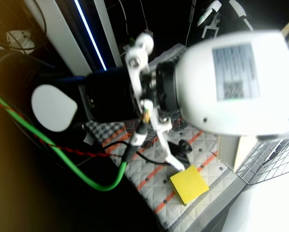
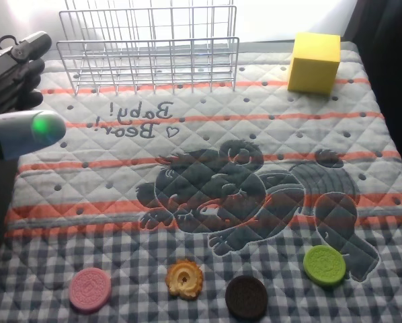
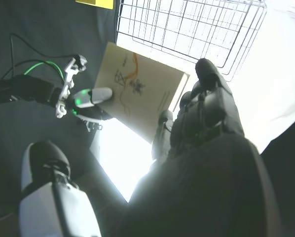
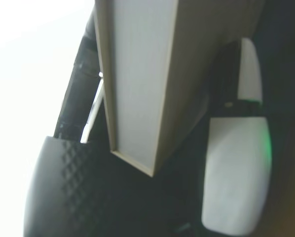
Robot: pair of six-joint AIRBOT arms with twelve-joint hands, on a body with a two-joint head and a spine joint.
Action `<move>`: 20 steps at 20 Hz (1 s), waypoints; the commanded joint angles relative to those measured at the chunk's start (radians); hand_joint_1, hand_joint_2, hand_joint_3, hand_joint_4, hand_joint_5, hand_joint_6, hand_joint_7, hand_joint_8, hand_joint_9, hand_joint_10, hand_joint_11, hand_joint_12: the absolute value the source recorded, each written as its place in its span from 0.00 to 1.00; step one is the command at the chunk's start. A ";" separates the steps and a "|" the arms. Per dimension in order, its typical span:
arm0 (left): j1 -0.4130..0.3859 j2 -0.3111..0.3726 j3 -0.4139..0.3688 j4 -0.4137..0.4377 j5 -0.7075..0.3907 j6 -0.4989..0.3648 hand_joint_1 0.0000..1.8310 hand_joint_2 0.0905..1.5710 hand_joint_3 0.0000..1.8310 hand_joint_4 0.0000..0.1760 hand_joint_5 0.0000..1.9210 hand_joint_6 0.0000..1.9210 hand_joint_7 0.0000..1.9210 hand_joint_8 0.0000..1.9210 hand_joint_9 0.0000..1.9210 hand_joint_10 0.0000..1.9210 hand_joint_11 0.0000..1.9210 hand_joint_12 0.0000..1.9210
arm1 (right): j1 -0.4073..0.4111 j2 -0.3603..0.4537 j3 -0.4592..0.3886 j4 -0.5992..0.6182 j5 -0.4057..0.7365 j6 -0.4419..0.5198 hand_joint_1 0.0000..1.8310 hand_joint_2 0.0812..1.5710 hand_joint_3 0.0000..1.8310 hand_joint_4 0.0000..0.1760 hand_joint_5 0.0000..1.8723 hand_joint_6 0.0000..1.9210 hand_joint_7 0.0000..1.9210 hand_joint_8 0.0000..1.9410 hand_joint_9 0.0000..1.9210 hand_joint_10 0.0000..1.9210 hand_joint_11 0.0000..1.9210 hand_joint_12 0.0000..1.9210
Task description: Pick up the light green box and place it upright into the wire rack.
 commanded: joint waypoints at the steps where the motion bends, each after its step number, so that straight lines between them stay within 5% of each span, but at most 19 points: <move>1: -0.012 -0.002 0.003 -0.006 -0.116 -0.012 0.30 0.43 0.00 1.00 0.01 0.00 0.00 0.00 0.00 0.00 0.00 0.26 | 0.015 0.009 -0.005 0.049 0.101 -0.005 0.55 0.75 0.00 0.40 0.43 0.64 0.51 0.30 0.56 0.00 0.07 0.66; 2: -0.012 -0.002 0.003 -0.006 -0.116 -0.012 0.30 0.43 0.00 1.00 0.01 0.00 0.00 0.00 0.00 0.00 0.00 0.28 | 0.015 0.011 -0.009 0.049 0.102 -0.008 0.54 0.74 0.00 0.68 0.46 0.61 0.53 0.13 0.48 0.00 0.01 0.59; 3: -0.012 -0.002 0.004 -0.006 -0.117 -0.012 0.30 0.43 0.00 1.00 0.01 0.00 0.00 0.00 0.01 0.00 0.00 0.31 | 0.015 0.012 -0.011 0.049 0.104 -0.008 0.56 0.73 0.00 0.23 0.48 0.58 0.58 0.06 0.54 0.02 0.10 0.61; 4: -0.012 -0.002 0.003 -0.006 -0.119 -0.012 0.32 0.43 0.00 1.00 0.02 0.00 0.00 0.00 0.00 0.00 0.00 0.27 | 0.009 0.010 -0.011 0.050 0.105 -0.008 0.65 0.70 0.00 0.00 0.46 0.58 0.58 0.35 0.63 0.05 0.32 0.59; 6: -0.013 -0.002 0.003 -0.005 -0.119 -0.012 0.32 0.42 0.00 1.00 0.01 0.00 0.00 0.00 0.00 0.00 0.00 0.25 | -0.005 0.006 -0.009 0.051 0.105 -0.008 0.69 0.69 0.00 0.00 0.46 0.51 0.61 0.42 0.72 0.05 0.47 0.49; 8: -0.013 -0.002 0.002 -0.005 -0.118 -0.012 0.32 0.42 0.00 1.00 0.01 0.00 0.00 0.00 0.00 0.00 0.00 0.27 | -0.019 0.003 -0.005 0.060 0.105 -0.008 0.69 0.70 0.00 0.00 0.43 0.56 0.58 0.47 0.73 0.02 0.56 0.42; 11: -0.013 -0.002 0.002 -0.005 -0.117 -0.012 0.33 0.43 0.00 1.00 0.01 0.00 0.00 0.00 0.00 0.00 0.00 0.27 | -0.046 -0.006 0.002 0.098 0.105 -0.008 0.69 0.69 0.00 0.00 0.45 0.55 0.60 0.44 0.73 0.01 0.65 0.29; 15: -0.013 -0.002 0.002 -0.005 -0.118 -0.013 0.37 0.44 0.00 0.97 0.02 0.00 0.00 0.00 0.00 0.00 0.00 0.22 | -0.083 -0.024 0.018 0.150 0.107 -0.008 0.70 0.68 0.00 0.00 0.48 0.49 0.61 0.42 0.78 0.02 0.71 0.29; 20: -0.013 -0.002 0.001 -0.005 -0.120 -0.016 0.34 0.43 0.00 1.00 0.01 0.00 0.00 0.00 0.00 0.00 0.00 0.28 | -0.106 -0.028 0.033 0.195 0.121 -0.008 0.70 0.68 0.00 0.00 0.49 0.48 0.62 0.41 0.78 0.01 0.69 0.28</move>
